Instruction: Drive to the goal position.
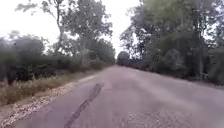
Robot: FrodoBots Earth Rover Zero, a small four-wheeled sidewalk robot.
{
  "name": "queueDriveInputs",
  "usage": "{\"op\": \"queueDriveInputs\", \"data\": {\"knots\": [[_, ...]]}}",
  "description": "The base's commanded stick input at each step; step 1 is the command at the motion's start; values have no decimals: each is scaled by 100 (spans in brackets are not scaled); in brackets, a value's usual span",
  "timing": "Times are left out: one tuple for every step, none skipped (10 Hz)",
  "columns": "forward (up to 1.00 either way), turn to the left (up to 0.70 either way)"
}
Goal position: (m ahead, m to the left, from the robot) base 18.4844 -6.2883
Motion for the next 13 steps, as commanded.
{"op": "queueDriveInputs", "data": {"knots": [[100,0],[100,0],[100,-9],[100,-31],[100,-40],[100,-35],[100,-12],[100,0],[100,0],[100,0],[100,0],[100,0],[100,0]]}}
